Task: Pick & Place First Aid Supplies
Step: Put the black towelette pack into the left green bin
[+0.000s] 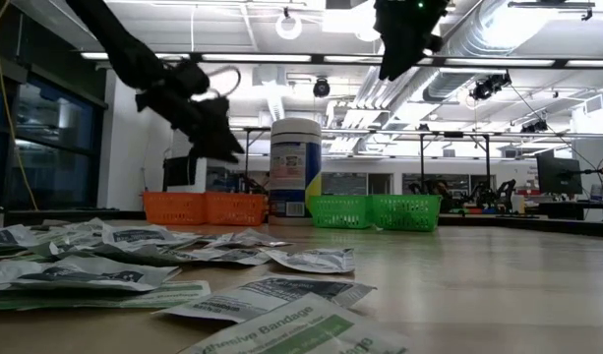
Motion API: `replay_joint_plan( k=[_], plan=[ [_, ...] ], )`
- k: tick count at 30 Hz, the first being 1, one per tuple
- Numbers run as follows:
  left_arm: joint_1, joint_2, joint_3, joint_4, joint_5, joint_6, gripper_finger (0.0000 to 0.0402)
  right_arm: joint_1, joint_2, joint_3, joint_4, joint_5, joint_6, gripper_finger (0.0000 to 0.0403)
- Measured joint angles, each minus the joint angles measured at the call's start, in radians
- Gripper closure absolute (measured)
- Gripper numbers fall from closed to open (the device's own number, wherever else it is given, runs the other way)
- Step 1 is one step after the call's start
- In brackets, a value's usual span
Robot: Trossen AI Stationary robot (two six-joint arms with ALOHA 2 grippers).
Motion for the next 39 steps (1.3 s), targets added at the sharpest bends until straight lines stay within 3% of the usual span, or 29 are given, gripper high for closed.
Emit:
replay_joint_plan(
  k=[7, 13, 17, 21, 29, 34, 39],
  plan=[
    [-0.066, -0.207, 0.000, -0.131, -0.089, 0.054, 0.0254, 0.000, 0.000, 0.000, 0.019, -0.137, -0.088, 0.0217],
    [-0.235, -0.323, 0.000, -0.403, -0.291, 0.023, 0.0257, 0.000, 0.000, 0.000, 0.013, -0.245, -0.137, 0.0217],
    [-0.366, -0.363, 0.000, -0.577, -0.447, -0.029, 0.0257, 0.000, 0.000, 0.000, 0.018, -0.291, -0.184, 0.0217],
    [-0.477, -0.373, 0.000, -0.701, -0.539, -0.120, 0.0257, 0.000, 0.000, 0.000, 0.018, -0.318, -0.201, 0.0217],
    [-0.560, -0.372, -0.013, -0.883, -0.559, -0.262, 0.0257, 0.000, 0.000, 0.000, 0.010, -0.350, -0.200, 0.0217],
    [-0.534, -0.440, -0.160, -0.692, -0.410, -0.277, 0.0257, 0.000, 0.000, 0.000, 0.009, -0.350, -0.199, 0.0217],
    [-0.528, -0.517, -0.291, -0.576, -0.378, -0.370, 0.0257, 0.000, 0.000, 0.000, 0.009, -0.349, -0.192, 0.0217]
  ],
)
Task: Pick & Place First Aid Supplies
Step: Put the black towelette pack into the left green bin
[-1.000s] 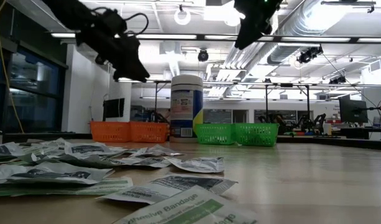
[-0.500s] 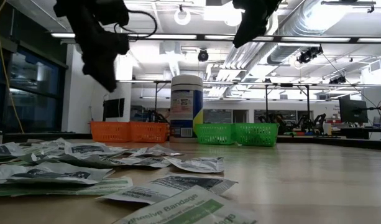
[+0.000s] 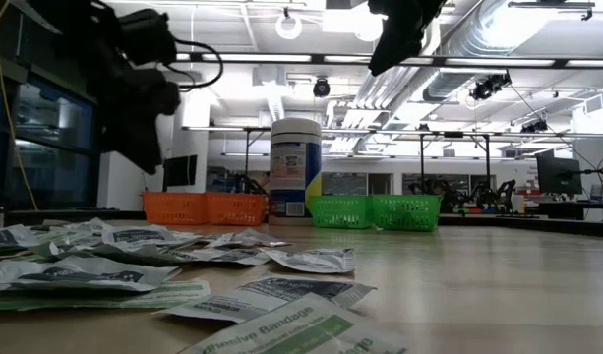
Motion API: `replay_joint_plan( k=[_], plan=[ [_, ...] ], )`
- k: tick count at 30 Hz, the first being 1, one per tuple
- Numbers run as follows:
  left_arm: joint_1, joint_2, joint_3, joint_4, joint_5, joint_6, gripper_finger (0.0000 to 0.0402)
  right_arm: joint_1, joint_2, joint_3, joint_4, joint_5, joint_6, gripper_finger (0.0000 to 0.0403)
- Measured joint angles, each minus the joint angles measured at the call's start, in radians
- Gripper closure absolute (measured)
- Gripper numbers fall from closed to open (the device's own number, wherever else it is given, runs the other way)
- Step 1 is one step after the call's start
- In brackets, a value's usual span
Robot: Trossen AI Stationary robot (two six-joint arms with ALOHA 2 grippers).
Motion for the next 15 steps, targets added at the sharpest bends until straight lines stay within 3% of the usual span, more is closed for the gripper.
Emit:
replay_joint_plan(
  k=[5, 15],
  plan=[
    [-0.002, -0.047, -0.058, -0.095, 0.004, -0.063, 0.0257, 0.000, 0.000, 0.000, 0.004, 0.000, 0.002, 0.0217],
    [-0.002, -0.057, -0.164, -0.091, 0.051, -0.231, 0.0257, 0.000, 0.000, 0.000, 0.026, 0.000, 0.002, 0.0217]
  ],
)
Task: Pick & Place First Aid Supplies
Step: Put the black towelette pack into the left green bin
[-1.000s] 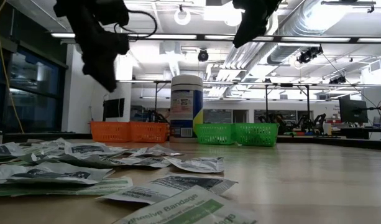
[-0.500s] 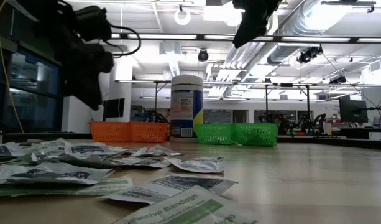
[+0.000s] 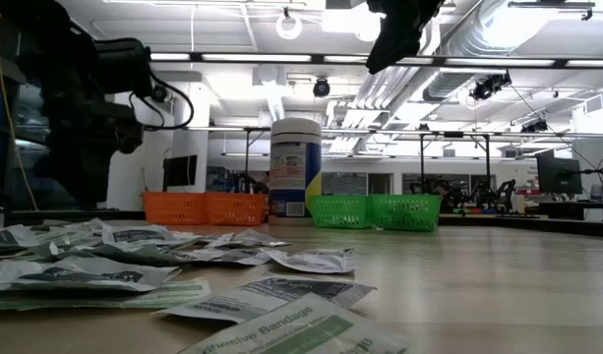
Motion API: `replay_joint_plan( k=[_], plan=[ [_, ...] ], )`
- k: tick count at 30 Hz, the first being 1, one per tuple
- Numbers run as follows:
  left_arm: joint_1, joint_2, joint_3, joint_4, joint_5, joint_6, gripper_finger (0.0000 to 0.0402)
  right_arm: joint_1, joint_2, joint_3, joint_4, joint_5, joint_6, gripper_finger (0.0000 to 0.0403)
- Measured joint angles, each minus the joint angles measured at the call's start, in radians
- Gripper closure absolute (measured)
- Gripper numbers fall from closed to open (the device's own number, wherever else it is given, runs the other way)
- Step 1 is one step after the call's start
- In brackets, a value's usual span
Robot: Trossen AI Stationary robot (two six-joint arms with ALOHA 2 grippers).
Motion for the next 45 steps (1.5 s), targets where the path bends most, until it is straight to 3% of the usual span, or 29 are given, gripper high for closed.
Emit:
replay_joint_plan(
  k=[12, 29, 45],
  plan=[
    [0.000, 0.018, -0.002, -0.002, -0.083, -0.032, 0.0257, 0.000, 0.000, 0.000, 0.002, 0.000, 0.000, 0.0217],
    [0.000, 0.162, -0.002, 0.088, -0.052, 0.005, 0.0257, 0.000, 0.000, 0.000, -0.004, -0.007, 0.015, 0.0217],
    [0.000, 0.172, -0.002, 0.113, 0.034, 0.020, 0.0257, 0.000, 0.000, 0.000, -0.005, -0.007, 0.015, 0.0217]
  ],
)
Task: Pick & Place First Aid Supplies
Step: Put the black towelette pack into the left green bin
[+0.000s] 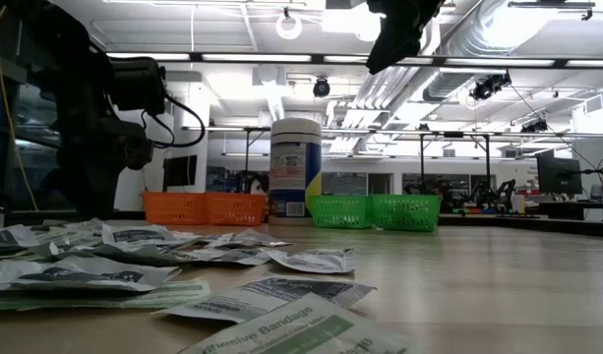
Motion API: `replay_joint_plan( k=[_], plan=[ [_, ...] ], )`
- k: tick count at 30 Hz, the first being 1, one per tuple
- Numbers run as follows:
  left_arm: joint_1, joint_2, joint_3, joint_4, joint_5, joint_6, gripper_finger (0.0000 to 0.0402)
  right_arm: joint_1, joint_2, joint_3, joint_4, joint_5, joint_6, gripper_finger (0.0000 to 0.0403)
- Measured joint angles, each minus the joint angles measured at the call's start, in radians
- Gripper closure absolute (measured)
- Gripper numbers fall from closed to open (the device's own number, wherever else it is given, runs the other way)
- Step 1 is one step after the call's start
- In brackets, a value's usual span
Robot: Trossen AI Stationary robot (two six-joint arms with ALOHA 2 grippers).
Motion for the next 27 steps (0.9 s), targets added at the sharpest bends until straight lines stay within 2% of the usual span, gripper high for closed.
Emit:
replay_joint_plan(
  k=[5, 17, 22, 27],
  plan=[
    [0.000, 0.000, 0.000, 0.000, 0.008, 0.000, 0.0273, 0.000, 0.000, 0.000, 0.000, 0.000, 0.000, 0.0217],
    [0.000, 0.000, 0.000, -0.002, 0.004, 0.000, 0.0351, 0.000, 0.000, 0.000, 0.000, 0.000, -0.003, 0.0217],
    [0.000, 0.000, 0.000, -0.003, -0.001, 0.019, 0.0395, 0.000, 0.000, 0.000, 0.000, 0.012, -0.003, 0.0217],
    [0.000, 0.000, 0.000, -0.001, 0.000, 0.051, 0.0400, 0.000, 0.000, 0.000, -0.008, 0.035, -0.008, 0.0217]
  ],
)
